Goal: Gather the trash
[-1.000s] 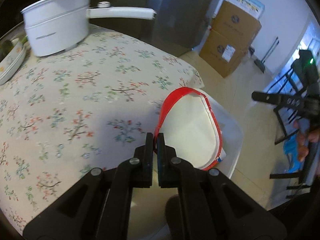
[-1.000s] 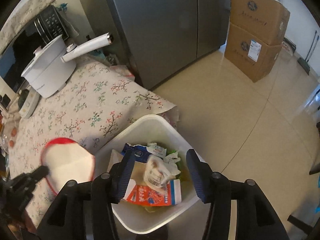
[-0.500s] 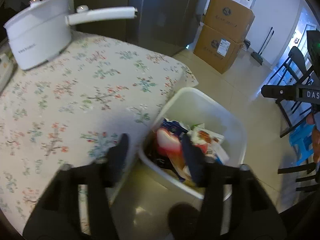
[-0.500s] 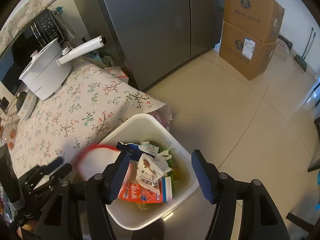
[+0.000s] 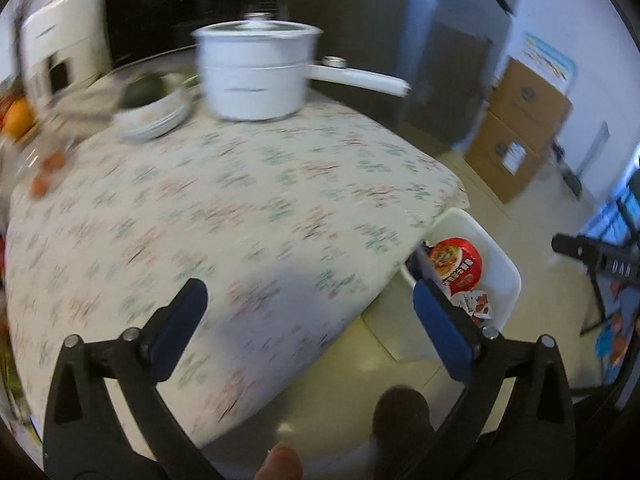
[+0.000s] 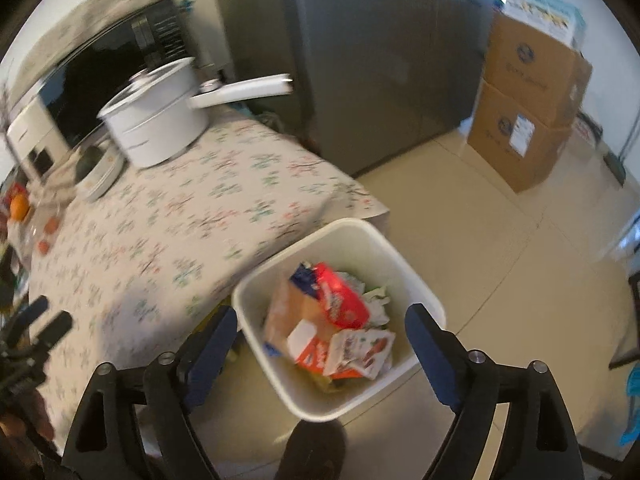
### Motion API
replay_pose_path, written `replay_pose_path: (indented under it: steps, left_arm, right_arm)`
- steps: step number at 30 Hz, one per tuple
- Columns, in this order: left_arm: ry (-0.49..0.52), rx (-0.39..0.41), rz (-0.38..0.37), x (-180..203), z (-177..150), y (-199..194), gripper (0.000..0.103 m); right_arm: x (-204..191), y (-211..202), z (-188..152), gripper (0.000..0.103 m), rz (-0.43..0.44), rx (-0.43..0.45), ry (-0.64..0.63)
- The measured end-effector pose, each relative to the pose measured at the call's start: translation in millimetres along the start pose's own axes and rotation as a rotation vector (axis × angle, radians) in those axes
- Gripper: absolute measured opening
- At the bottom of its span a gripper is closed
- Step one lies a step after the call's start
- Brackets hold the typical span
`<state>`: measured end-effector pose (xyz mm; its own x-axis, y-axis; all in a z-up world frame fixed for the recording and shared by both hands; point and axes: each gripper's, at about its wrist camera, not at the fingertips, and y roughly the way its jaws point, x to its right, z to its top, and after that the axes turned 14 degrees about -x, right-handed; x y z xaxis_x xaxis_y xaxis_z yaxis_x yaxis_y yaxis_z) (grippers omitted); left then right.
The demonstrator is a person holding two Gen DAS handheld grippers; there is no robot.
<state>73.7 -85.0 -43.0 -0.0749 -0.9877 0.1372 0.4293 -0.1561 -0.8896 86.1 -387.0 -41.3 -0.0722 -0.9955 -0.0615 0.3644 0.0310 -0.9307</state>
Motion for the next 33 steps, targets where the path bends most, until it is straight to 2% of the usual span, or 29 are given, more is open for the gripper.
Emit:
replay_pose_path:
  steps: [5,9,13,19,33]
  left_arm:
    - [-0.058,0.031,0.079,-34.6,-30.5,-30.1,0.102]
    - [-0.064,0.061,0.127,-49.6,-53.5,-46.0,0.102]
    - [-0.068,0.078,0.144,-56.5,-65.4,-54.9,0.102]
    - [-0.102,0.115,0.133,-64.9,-77.9,-68.5,0.102]
    - [-0.147,0.132,0.125,-71.8,-89.0,-73.8,0.102]
  right_arm:
    - [-54.6,-15.7,-32.7,0.101,-0.012,0.071,-0.078]
    - [-99.1,-19.7,-65.5,0.102,-0.037,0.123,-0.146]
    - [-121.5,-23.6,-87.6,0.102,-0.055,0.160,-0.164]
    - [-140.0,-37.4,-101.0,0.102,-0.061,0.218,-0.179]
    - [-155.4,-33.2,-98.9,0.102,-0.008,0.207,-0.175]
